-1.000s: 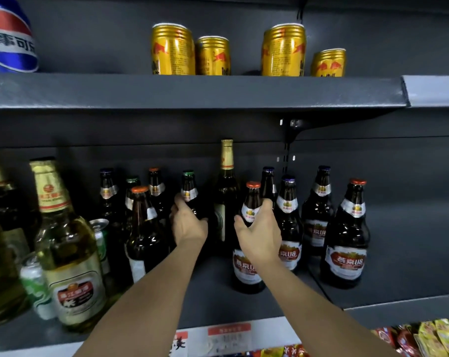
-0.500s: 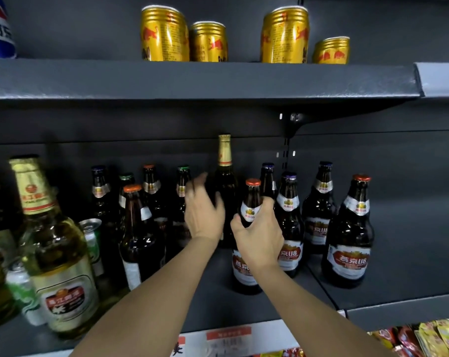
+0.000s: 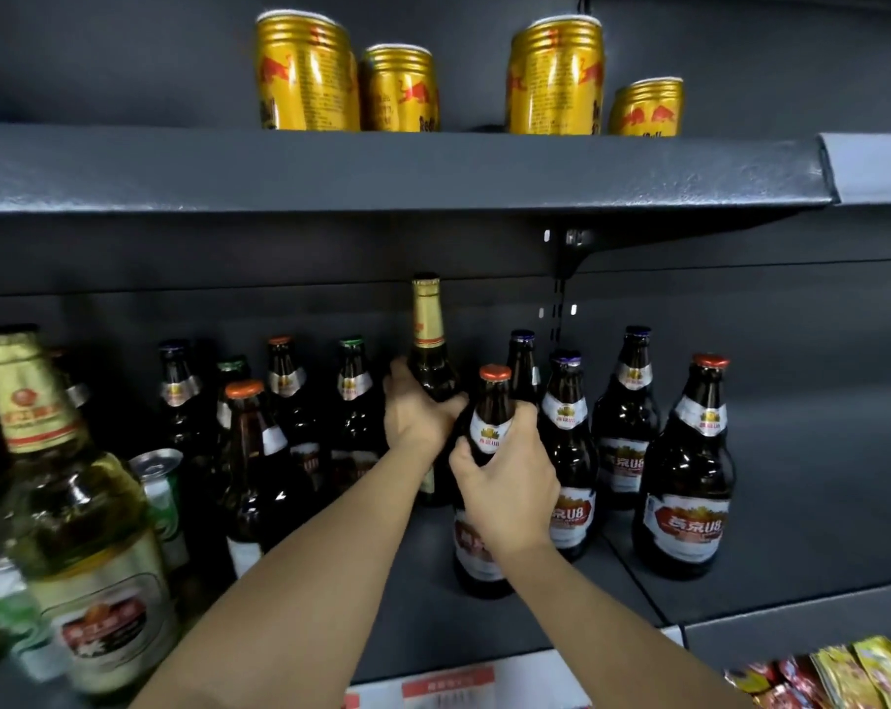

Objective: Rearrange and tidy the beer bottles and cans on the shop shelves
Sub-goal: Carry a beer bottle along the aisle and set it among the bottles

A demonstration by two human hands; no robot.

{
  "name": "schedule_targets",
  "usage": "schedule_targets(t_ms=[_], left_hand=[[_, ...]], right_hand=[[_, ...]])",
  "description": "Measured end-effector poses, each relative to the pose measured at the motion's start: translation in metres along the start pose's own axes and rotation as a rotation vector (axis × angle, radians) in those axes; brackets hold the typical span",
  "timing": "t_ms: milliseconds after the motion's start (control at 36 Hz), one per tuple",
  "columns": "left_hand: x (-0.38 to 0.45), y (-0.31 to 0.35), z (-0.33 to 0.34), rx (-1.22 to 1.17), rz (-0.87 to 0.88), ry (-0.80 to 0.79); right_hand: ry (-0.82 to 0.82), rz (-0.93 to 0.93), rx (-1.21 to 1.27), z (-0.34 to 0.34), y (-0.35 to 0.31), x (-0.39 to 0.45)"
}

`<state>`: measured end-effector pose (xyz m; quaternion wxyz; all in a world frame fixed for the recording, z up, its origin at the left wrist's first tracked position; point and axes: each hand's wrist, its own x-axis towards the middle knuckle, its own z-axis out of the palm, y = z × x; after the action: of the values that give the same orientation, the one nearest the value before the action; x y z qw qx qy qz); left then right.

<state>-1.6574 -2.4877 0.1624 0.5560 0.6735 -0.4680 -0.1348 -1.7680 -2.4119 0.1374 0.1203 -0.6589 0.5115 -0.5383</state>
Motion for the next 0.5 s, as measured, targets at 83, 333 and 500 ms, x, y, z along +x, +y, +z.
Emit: schedule_targets(t_ms=[83, 333, 500], left_hand=[[-0.024, 0.0, -0.013, -0.047, 0.015, 0.056], [-0.085, 0.016, -0.043, -0.088, -0.053, 0.132], [-0.118, 0.027, -0.058, -0.055, -0.081, 0.163]], right_hand=[[0.014, -0.013, 0.011, -0.001, -0.001, 0.0], [-0.06, -0.033, 0.058, -0.01, -0.003, -0.002], [-0.173, -0.06, -0.16, -0.027, -0.008, 0.002]])
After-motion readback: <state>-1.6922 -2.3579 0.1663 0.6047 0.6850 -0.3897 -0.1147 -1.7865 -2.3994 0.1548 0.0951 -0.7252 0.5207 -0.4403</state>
